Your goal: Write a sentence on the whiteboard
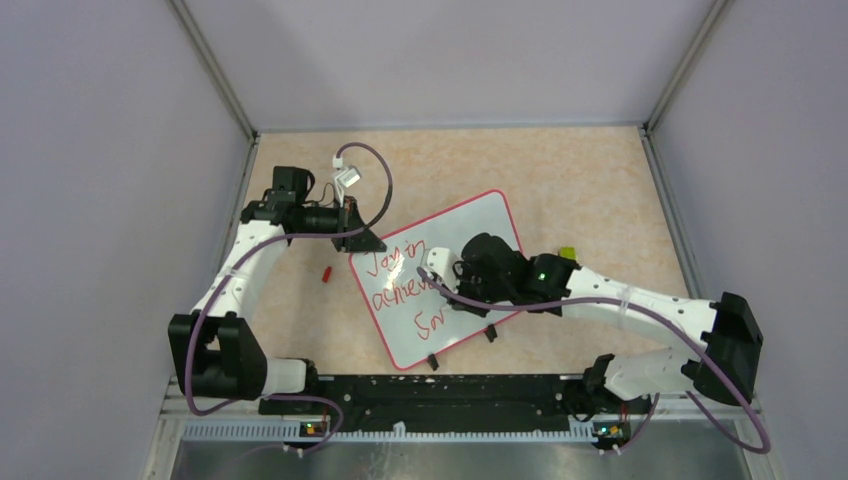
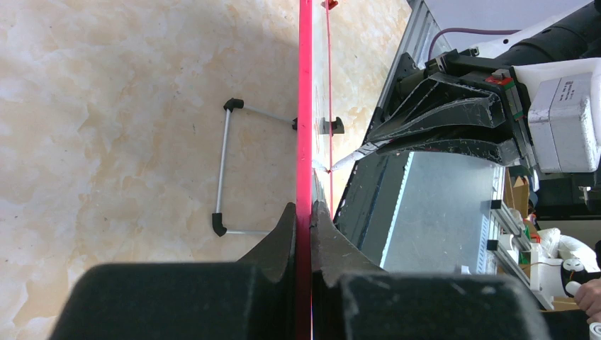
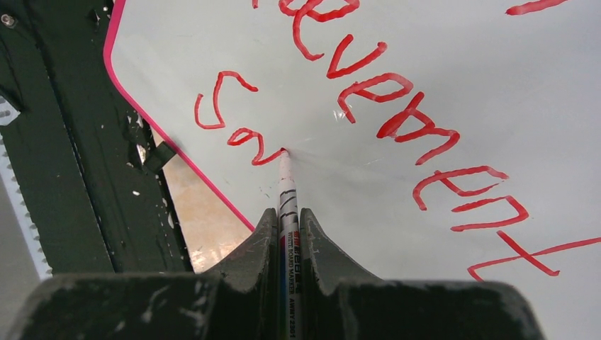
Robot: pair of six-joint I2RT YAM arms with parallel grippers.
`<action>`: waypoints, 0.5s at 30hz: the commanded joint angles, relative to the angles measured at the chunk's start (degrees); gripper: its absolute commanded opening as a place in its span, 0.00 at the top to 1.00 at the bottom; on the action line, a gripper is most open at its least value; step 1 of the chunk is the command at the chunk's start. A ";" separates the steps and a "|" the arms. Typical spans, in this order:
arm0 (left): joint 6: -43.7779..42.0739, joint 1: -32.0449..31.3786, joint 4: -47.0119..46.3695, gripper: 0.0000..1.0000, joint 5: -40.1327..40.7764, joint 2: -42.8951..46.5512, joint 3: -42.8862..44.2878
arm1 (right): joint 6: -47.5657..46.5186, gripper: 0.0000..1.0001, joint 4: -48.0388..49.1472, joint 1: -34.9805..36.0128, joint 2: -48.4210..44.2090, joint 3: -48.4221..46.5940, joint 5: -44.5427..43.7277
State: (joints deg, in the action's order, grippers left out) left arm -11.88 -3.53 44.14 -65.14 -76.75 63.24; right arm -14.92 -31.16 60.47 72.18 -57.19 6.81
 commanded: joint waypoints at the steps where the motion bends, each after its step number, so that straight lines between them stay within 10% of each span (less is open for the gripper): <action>1: -1.90 0.01 -0.96 1.00 6.87 -0.41 -0.75 | -1.22 1.00 0.66 -1.62 -0.64 -0.42 -3.45; 15: -1.79 0.01 -0.91 1.00 6.98 -0.90 -0.35 | -2.11 1.00 -0.21 0.64 -1.30 4.18 -0.44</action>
State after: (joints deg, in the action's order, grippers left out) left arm -11.88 -3.53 44.16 -65.12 -76.75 63.24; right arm -15.64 -32.34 60.20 70.26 -53.56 7.81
